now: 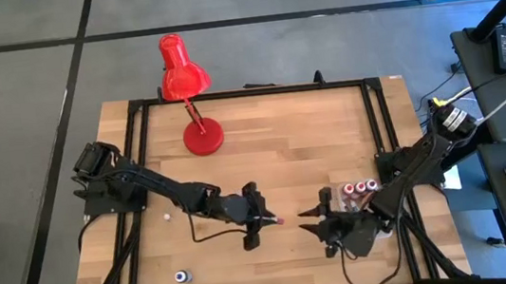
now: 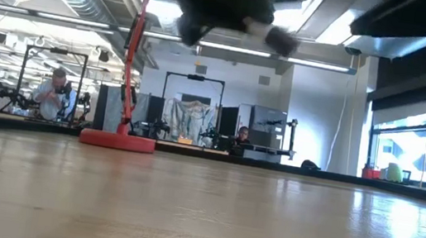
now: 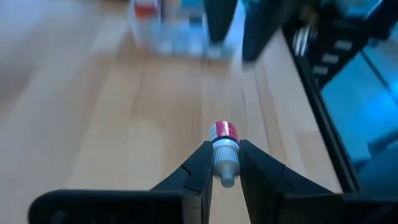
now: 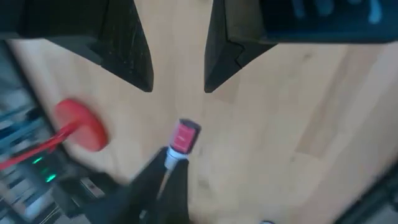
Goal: Pick & Place food coloring
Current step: Put the small pink bottle into the transparent container
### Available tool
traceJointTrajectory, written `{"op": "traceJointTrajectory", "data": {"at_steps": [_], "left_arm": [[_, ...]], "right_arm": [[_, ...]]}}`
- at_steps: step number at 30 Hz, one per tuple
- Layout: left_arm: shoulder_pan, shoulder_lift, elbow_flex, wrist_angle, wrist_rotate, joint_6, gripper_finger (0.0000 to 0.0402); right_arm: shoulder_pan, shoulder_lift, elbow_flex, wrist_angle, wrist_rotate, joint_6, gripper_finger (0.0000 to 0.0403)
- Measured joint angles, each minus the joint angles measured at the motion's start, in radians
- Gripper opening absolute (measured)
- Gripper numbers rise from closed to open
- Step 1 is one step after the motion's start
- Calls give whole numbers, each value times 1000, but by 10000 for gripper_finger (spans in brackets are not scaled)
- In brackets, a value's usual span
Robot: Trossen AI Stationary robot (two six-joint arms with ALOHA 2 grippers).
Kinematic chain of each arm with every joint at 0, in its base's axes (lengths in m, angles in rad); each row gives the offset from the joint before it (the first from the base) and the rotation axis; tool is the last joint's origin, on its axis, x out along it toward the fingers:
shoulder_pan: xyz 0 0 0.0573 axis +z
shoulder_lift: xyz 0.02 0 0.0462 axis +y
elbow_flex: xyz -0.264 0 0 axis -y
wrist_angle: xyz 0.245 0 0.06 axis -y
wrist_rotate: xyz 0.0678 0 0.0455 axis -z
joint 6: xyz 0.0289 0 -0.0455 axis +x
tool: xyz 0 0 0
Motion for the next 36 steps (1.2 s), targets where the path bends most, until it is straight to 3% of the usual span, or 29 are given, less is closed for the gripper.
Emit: {"op": "traceJointTrajectory", "data": {"at_steps": [7,15,36], "left_arm": [[16,0,0,156,-64,15,63],[19,-1,0,240,-89,-4,63],[19,-2,0,268,-90,-4,63]], "right_arm": [[-6,33,0,161,71,-228,145],[-8,33,0,194,228,-280,145],[-60,33,0,253,202,-304,141]]}}
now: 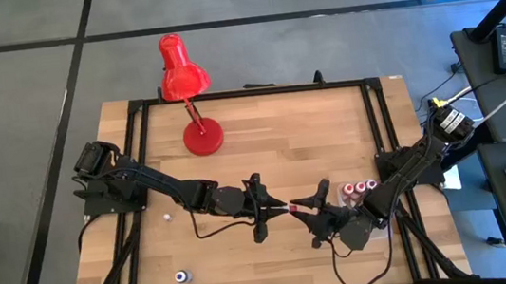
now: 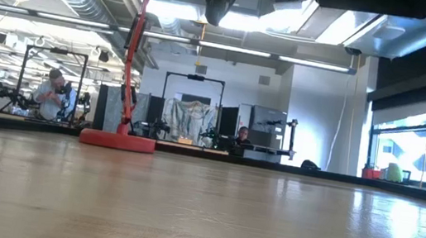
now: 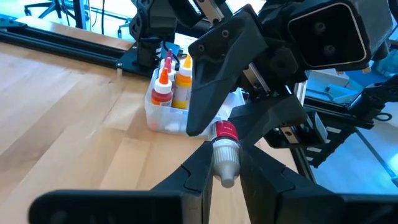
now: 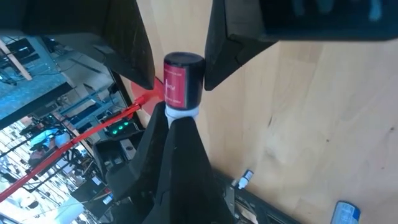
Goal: Pick & Place food coloring
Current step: Put the small pink bottle into the transparent container
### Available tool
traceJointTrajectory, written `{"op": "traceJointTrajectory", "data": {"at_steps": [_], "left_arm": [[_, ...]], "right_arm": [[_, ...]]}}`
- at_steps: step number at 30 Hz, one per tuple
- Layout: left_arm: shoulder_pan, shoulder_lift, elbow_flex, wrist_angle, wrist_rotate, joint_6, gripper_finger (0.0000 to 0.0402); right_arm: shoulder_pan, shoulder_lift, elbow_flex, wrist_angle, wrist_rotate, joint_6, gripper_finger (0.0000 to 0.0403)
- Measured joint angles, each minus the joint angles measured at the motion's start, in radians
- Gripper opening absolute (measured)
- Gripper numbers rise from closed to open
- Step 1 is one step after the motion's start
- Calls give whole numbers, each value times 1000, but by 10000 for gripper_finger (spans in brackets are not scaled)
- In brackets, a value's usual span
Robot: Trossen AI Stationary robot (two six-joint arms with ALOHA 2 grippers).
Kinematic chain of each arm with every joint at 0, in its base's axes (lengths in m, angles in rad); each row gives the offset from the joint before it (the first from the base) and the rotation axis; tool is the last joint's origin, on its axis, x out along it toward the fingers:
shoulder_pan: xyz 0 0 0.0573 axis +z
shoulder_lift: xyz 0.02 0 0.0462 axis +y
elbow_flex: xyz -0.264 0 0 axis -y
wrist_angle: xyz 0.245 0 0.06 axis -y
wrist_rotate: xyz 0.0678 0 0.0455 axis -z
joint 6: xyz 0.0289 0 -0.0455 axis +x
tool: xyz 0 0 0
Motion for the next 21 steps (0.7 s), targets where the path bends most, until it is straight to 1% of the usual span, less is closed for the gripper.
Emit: {"op": "traceJointTrajectory", "data": {"at_steps": [8,10,17,21], "left_arm": [[0,0,0,-1,-1,0,63],[0,0,0,-1,-2,0,65],[-2,0,0,-2,0,34,77],[-3,0,0,-10,-5,29,89]], "right_arm": [[1,0,0,-1,-4,0,87],[1,0,0,-1,-3,0,79],[0,0,0,-1,-3,0,87],[1,0,0,-1,-1,-1,84]]}}
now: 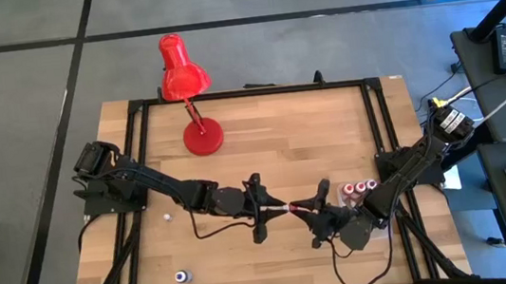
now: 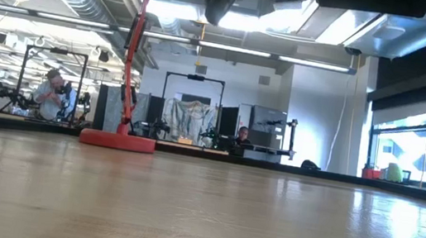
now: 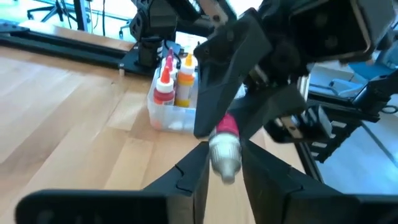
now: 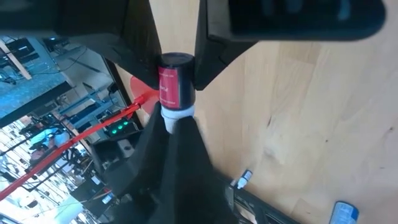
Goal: Pick & Place food coloring
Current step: Put the small pink bottle into the transparent container
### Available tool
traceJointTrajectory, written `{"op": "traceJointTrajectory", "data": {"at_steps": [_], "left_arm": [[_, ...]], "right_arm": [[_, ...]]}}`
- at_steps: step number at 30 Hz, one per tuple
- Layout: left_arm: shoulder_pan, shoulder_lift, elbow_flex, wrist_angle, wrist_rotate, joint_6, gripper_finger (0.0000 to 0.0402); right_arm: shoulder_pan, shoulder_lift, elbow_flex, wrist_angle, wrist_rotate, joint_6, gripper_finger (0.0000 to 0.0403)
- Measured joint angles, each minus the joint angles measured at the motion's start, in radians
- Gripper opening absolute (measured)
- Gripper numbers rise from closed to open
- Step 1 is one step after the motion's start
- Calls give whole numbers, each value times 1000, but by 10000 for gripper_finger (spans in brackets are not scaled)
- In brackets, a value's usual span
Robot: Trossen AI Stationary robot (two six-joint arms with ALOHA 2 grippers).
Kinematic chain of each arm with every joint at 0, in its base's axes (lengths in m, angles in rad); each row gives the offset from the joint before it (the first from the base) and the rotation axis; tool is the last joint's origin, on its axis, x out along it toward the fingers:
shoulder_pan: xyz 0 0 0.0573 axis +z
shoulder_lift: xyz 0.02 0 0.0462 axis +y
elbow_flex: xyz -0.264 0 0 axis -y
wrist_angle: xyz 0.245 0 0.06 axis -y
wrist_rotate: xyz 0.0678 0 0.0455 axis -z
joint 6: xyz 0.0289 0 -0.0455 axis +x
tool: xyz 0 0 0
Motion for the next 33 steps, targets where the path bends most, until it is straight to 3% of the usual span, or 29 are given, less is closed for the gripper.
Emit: {"op": "traceJointTrajectory", "data": {"at_steps": [10,17,23,30,33], "left_arm": [[-1,0,0,-98,16,24,154],[1,0,-1,-247,67,-41,166],[2,0,-1,-382,50,-59,162],[2,0,-1,-416,-63,-66,166],[2,0,-1,-416,-88,-65,164]], "right_arm": [[53,-12,12,-28,8,13,83],[106,-80,13,-164,-44,219,83],[108,-184,13,-440,-304,568,83],[111,-271,13,-732,-752,1016,83],[135,-277,13,-865,-827,1184,83]]}}
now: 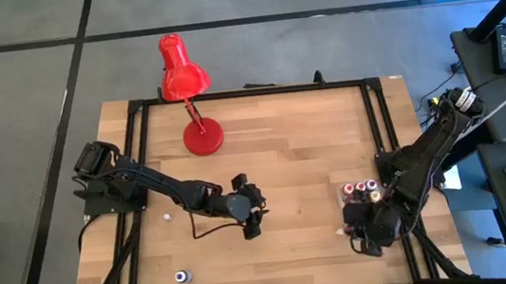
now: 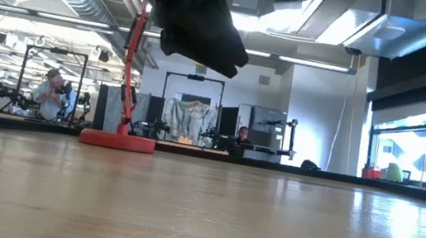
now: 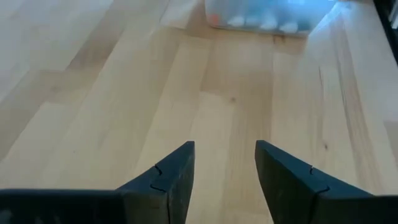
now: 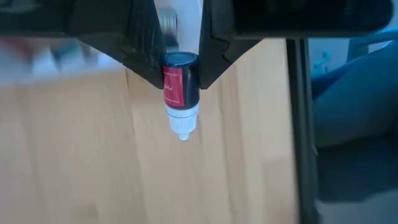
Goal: Pick & Place food coloring
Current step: Put the small pink bottle into the transparent container, then put the small black bottle into the transparent container
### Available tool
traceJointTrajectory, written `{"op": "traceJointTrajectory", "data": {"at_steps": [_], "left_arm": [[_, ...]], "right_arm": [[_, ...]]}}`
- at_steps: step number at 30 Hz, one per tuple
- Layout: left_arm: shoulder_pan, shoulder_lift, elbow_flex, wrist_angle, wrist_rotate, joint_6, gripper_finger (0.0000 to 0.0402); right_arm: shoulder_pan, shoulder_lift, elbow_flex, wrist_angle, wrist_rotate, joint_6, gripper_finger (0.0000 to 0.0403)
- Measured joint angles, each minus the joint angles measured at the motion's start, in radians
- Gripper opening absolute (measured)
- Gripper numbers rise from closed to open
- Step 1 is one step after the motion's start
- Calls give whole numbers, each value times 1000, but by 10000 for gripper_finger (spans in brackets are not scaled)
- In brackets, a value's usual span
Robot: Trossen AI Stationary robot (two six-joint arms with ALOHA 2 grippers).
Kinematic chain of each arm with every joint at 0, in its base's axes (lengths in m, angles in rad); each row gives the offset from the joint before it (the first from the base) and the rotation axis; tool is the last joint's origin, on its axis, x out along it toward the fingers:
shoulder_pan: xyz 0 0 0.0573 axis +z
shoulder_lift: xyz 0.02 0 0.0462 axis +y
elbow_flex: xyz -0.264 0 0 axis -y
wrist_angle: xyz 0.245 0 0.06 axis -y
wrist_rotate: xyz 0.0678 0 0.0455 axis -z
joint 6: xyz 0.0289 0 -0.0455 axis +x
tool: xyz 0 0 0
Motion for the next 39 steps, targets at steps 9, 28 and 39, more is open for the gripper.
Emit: {"op": "traceJointTrajectory", "data": {"at_steps": [9,28,39], "left_arm": [[0,0,0,-65,10,1,166],[-1,0,0,-334,126,-125,202],[60,0,0,-883,158,-384,240]], "right_arm": [[107,0,-27,-259,-27,431,83],[130,1,-173,-75,-44,494,124],[130,1,-173,-70,-43,494,148]]}}
